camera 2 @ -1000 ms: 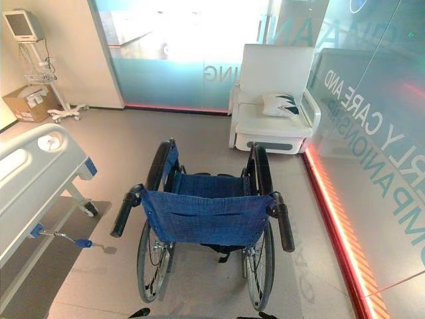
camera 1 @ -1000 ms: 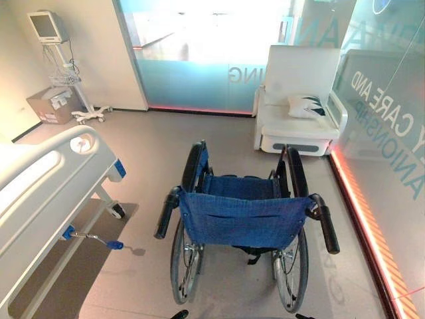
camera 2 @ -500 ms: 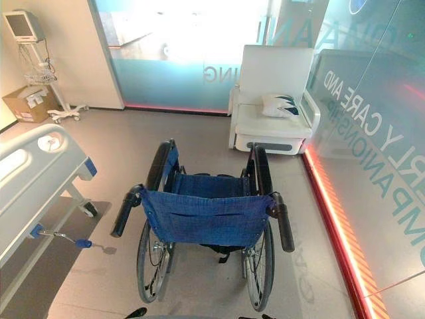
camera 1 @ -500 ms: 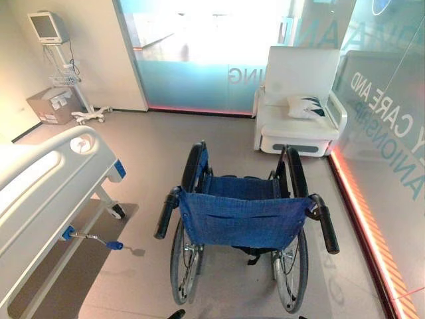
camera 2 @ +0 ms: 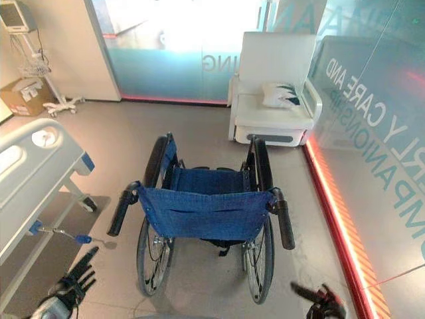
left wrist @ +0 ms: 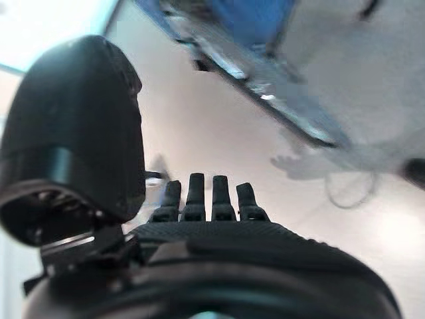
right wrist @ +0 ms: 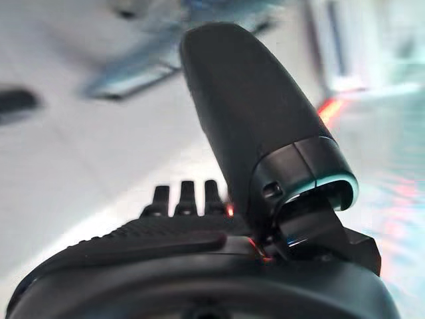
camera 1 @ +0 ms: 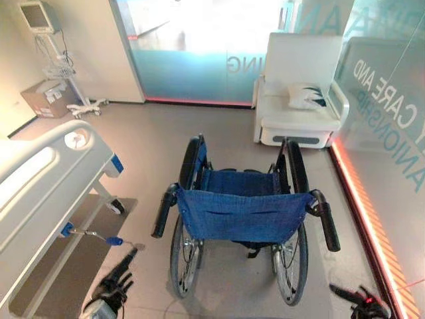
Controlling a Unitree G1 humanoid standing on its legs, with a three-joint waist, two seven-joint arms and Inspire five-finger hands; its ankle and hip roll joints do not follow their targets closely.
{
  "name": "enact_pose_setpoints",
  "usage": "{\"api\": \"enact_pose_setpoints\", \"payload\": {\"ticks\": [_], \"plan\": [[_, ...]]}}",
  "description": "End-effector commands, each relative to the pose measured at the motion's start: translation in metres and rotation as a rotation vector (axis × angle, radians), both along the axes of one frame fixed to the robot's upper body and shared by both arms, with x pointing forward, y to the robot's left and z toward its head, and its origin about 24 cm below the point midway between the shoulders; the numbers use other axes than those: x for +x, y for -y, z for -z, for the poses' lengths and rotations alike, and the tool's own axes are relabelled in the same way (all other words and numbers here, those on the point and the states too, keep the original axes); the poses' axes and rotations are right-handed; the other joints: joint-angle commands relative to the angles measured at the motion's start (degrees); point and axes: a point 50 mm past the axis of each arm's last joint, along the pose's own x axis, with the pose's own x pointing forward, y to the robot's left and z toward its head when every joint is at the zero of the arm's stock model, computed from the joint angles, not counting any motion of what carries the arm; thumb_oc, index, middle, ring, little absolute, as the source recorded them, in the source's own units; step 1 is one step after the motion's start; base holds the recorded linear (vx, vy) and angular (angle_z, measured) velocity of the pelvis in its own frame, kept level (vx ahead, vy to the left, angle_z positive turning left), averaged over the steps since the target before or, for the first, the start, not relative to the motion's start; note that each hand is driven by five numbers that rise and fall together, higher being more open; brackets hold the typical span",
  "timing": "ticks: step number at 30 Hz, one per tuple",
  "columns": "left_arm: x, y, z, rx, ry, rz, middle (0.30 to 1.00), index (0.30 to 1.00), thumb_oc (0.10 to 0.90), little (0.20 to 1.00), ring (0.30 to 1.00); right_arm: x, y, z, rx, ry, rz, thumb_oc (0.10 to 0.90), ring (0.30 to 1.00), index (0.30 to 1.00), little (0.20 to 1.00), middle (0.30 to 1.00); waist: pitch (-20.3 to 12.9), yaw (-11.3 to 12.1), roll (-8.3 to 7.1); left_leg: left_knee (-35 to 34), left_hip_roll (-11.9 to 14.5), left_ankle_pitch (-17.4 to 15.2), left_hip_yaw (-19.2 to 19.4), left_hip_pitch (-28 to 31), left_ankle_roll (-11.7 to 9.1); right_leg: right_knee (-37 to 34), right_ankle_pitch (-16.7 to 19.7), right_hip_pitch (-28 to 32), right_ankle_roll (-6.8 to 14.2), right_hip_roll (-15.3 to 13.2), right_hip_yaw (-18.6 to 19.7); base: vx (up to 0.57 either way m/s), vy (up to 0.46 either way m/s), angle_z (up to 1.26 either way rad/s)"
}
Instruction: Push the wheelchair next to the bed
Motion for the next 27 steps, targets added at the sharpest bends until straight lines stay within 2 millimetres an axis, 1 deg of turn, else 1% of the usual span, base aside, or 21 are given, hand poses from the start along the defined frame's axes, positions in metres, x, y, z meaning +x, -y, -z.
{"api": "enact_pose_setpoints", "payload": {"ticks": [1,2,3,4,6,8,9,10,11,12,14,15,19,22,24,27], "plan": [[0.047,-0.034,-0.062,0.152,0.232,-0.026,0.9,0.9,0.8,0.9,0.9,0.047,0.036,-0.06,-0.164,0.305,0.096,0.8,0.9,0.9,0.9,0.9,1.39,0.02,1.4,0.62,-2.02,-3.67,0.16,0.12,1.07,0.36,-1.15,0.44,-1.65,1.28,-0.66,0.0,0.0,0.0],[0.05,-0.034,-0.067,0.143,0.255,-0.018,0.9,0.9,0.8,0.9,0.9,0.049,0.037,-0.065,-0.172,0.343,0.106,0.8,0.9,0.9,0.9,0.9,1.39,-0.01,1.43,0.62,-1.99,-3.63,0.13,0.07,1.06,0.36,-1.16,0.42,-1.68,1.28,-0.61,0.0,0.0,0.0],[0.057,-0.032,-0.077,0.13,0.274,0.003,0.9,0.9,0.8,0.9,0.9,0.056,0.041,-0.08,-0.182,0.417,0.116,0.8,0.9,0.9,0.9,0.9,1.42,-0.13,1.52,0.62,-1.91,-3.63,0.15,0.05,0.98,0.36,-1.27,0.43,-1.68,1.26,-0.56,0.0,0.0,0.0],[0.059,-0.031,-0.078,0.119,0.28,0.015,0.9,0.9,0.8,0.9,0.9,0.057,0.042,-0.084,-0.181,0.445,0.116,0.8,0.9,0.9,0.9,0.9,1.44,-0.15,1.56,0.62,-1.88,-3.63,0.15,0.05,0.96,0.36,-1.29,0.43,-1.68,1.26,-0.54,0.0,0.0,0.0],[0.069,-0.026,-0.091,0.07,0.334,0.066,0.9,0.9,0.8,0.9,0.9,0.069,0.044,-0.106,-0.194,0.551,0.101,0.8,0.9,0.9,0.9,0.9,1.46,-0.37,1.91,0.62,-1.81,-3.58,0.27,0.03,0.94,0.36,-1.34,0.38,-1.66,1.2,-0.44,0.0,0.0,0.0],[0.081,-0.022,-0.111,0.051,0.408,0.129,0.9,0.9,0.8,0.9,0.9,0.079,0.045,-0.126,-0.211,0.646,0.063,0.8,0.9,0.9,0.9,0.9,1.39,-0.55,2.34,0.62,-1.72,-3.62,0.5,0.09,0.88,0.36,-1.45,0.38,-1.58,1.09,-0.44,-0.01,0.035,-0.01],[0.083,-0.022,-0.116,0.054,0.427,0.145,0.9,0.9,0.8,0.9,0.9,0.082,0.044,-0.131,-0.216,0.666,0.047,0.8,0.9,0.9,0.9,0.9,1.34,-0.61,2.45,0.62,-1.7,-3.63,0.58,0.1,0.86,0.36,-1.46,0.37,-1.54,1.06,-0.44,0.0,0.04,-0.01],[0.09,-0.022,-0.134,0.088,0.461,0.174,0.9,0.9,0.8,0.9,0.9,0.089,0.041,-0.144,-0.229,0.708,0.009,0.8,0.9,0.9,0.9,0.9,1.21,-0.66,2.7,0.62,-1.64,-3.64,0.71,0.09,0.8,0.36,-1.56,0.36,-1.46,0.98,-0.44,0.0,0.032,-0.01],[0.092,-0.024,-0.143,0.117,0.479,0.185,0.9,0.9,0.8,0.9,0.9,0.093,0.038,-0.151,-0.236,0.733,-0.018,0.8,0.9,0.9,0.9,0.9,1.11,-0.72,2.78,0.62,-1.64,-3.65,0.76,0.05,0.77,0.36,-1.62,0.33,-1.42,0.94,-0.42,0.0,0.0,0.0],[0.093,-0.024,-0.146,0.124,0.488,0.189,0.9,0.9,0.8,0.9,0.9,0.094,0.037,-0.154,-0.239,0.744,-0.029,0.8,0.9,0.9,0.9,0.9,1.08,-0.75,2.79,0.62,-1.64,-3.65,0.77,0.02,0.76,0.36,-1.64,0.31,-1.4,0.92,-0.41,0.0,0.0,0.0],[0.095,-0.024,-0.157,0.123,0.525,0.199,0.9,0.9,0.8,0.9,0.9,0.099,0.031,-0.163,-0.243,0.771,-0.058,0.8,0.9,0.9,0.9,0.9,0.92,-0.79,2.82,0.62,-1.64,-3.6,0.85,-0.1,0.75,0.36,-1.71,0.22,-1.35,0.87,-0.39,0.0,0.0,0.0],[0.097,-0.022,-0.168,0.101,0.579,0.227,0.9,0.9,0.8,0.9,0.9,0.103,0.024,-0.174,-0.236,0.818,-0.102,0.8,0.9,0.9,0.9,0.9,0.88,-0.87,2.93,0.62,-1.6,-3.48,0.99,-0.25,0.69,0.36,-1.75,0.1,-1.33,0.84,-0.34,0.0,0.0,0.0],[0.098,-0.012,-0.176,0.051,0.619,0.293,0.9,0.9,0.8,0.9,0.9,0.106,0.017,-0.186,-0.205,0.898,-0.151,0.8,0.9,0.9,0.9,0.9,1.23,-1.02,3.09,0.62,-1.59,-3.32,1.25,-0.54,0.69,0.36,-1.7,-0.22,-1.31,0.79,-0.22,0.0,0.0,0.0],[0.097,-0.003,-0.179,0.014,0.632,0.396,0.9,0.9,0.8,0.9,0.9,0.108,0.013,-0.197,-0.172,0.972,-0.168,0.8,0.9,0.9,0.9,0.9,1.52,-1.0,3.28,0.62,-1.73,-3.3,1.33,-0.74,0.71,0.36,-1.73,-0.36,-1.3,0.74,-0.1,0.0,0.0,0.0],[0.097,0.005,-0.185,0.004,0.64,0.502,0.9,0.9,0.8,0.9,0.9,0.106,0.011,-0.203,-0.142,1.031,-0.182,0.8,0.9,0.9,0.9,0.9,1.58,-0.98,3.32,0.62,-1.74,-3.32,1.54,-0.81,0.68,0.36,-1.74,-0.42,-1.22,0.62,-0.18,0.0,0.0,0.0],[0.096,0.011,-0.19,-0.004,0.648,0.568,0.9,0.9,0.8,0.9,0.9,0.106,0.009,-0.205,-0.117,1.066,-0.195,0.8,0.9,0.9,0.9,0.9,1.45,-0.86,3.3,0.62,-1.67,-3.3,1.84,-0.84,0.57,0.36,-1.7,-0.47,-1.07,0.51,-0.38,0.0,0.0,0.01]]}}
